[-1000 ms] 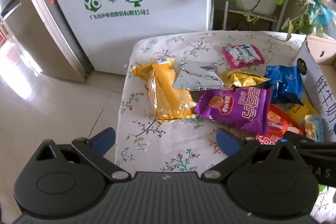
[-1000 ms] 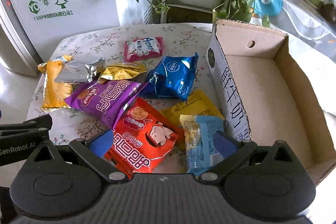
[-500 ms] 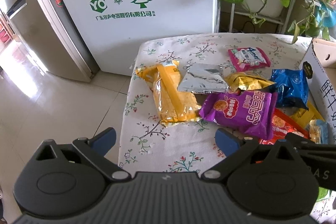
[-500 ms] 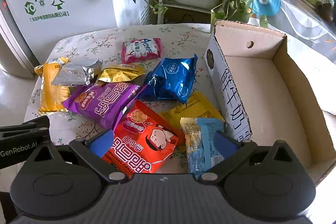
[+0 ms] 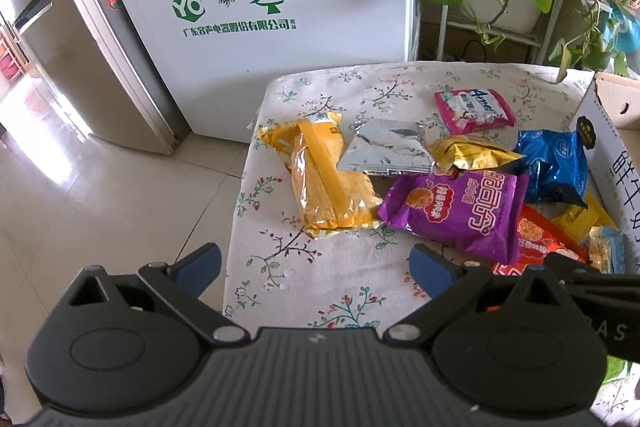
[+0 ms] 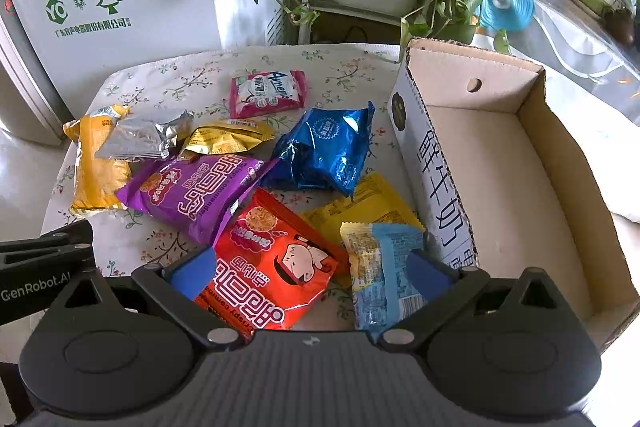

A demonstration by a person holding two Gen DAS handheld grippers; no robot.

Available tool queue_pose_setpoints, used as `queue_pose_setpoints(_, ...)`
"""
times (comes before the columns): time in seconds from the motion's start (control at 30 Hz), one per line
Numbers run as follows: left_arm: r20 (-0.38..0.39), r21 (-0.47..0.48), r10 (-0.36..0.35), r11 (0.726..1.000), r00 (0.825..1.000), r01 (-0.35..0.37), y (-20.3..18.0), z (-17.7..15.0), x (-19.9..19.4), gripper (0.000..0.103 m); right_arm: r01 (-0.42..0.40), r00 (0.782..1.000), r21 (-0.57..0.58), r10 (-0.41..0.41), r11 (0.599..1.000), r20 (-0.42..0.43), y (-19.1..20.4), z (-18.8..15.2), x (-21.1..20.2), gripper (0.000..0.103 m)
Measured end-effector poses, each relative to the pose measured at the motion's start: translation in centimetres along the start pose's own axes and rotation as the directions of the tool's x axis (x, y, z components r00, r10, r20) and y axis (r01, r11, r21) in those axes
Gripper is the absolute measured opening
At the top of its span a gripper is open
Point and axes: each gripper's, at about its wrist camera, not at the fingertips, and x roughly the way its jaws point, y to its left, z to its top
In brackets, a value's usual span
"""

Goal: Organize snacks
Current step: 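Hold both tools above the snack pile beside the cardboard box, then move right tool to the light blue pack while left tool approaches the red pack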

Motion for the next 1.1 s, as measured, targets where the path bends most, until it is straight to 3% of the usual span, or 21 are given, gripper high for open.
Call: queue_pose_setpoints(1.1, 0.017, -0.019, -0.029, 0.999, 0.999, 0.029, -0.17, -0.37, -0.18, 0.097, -0.009, 1.000, -0.003, 0.009, 1.000, 0.006, -0.31, -0.05, -0.04, 0.103)
